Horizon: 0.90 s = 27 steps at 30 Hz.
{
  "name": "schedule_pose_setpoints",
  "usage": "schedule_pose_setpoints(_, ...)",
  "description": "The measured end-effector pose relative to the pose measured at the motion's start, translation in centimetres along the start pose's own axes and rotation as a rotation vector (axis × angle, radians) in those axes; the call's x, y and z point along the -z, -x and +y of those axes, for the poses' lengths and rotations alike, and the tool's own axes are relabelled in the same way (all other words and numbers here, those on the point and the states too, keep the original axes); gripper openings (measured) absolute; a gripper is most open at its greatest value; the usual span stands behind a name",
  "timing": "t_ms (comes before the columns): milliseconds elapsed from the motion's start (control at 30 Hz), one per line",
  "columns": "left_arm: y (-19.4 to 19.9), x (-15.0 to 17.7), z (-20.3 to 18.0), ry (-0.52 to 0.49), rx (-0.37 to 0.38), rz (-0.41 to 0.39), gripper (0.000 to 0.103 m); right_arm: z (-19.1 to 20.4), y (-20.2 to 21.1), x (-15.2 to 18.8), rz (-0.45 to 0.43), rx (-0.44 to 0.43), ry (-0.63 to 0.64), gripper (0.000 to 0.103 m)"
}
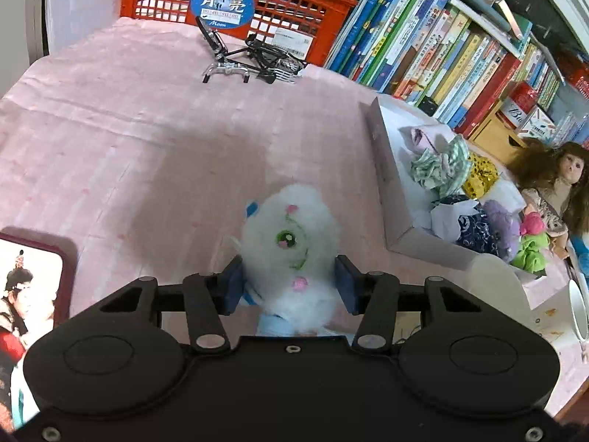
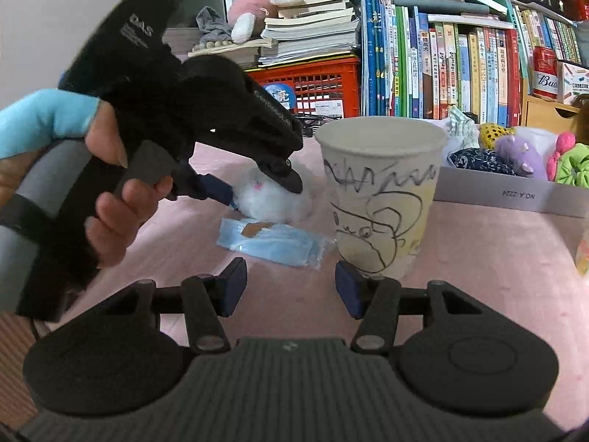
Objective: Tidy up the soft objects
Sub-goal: 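Move the left gripper to the white fluffy plush while the right moves to the blue mask packet, then grasp the white fluffy plush with the left gripper while the right grasps the blue mask packet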
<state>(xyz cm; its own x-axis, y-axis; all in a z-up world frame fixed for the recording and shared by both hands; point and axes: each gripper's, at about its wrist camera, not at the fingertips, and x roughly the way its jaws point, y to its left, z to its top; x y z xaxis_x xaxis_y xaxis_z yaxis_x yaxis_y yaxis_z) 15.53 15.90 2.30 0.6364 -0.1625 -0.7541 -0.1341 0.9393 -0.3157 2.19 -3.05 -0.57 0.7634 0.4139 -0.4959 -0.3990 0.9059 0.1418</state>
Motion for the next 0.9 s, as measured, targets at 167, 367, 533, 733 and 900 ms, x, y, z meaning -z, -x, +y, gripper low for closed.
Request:
schedule_pose_setpoints(167, 0.3, 0.2, -0.1, -0.010, -0.001, 0.000, 0.048, 0.6, -0.5, 0.1, -0.001, 0.025, 0.007, 0.071)
schedule_pose_setpoints(367, 1.0, 0.3, -0.4, -0.064, -0.014, -0.005, 0.046, 1.6, -1.2, -0.3, 0.002, 0.042, 0.024, 0.080)
schedule_pose_setpoints(533, 1.7, 0.4, 0.0, -0.068, -0.010, 0.006, 0.046, 2.0, -1.8, -0.6, 0.007, 0.058, 0.031, 0.085)
schedule_pose_setpoints(733, 3.3, 0.6, 0.6, -0.074, 0.008, 0.008, 0.043, 2.4, -1.9, -0.6, 0.019, 0.058, 0.063, 0.090)
schedule_pose_setpoints(900, 3.8, 0.1, 0.2, -0.107, -0.036, -0.050, 0.071, 2.7, -2.0, -0.7, 0.038, 0.077, 0.078, 0.094)
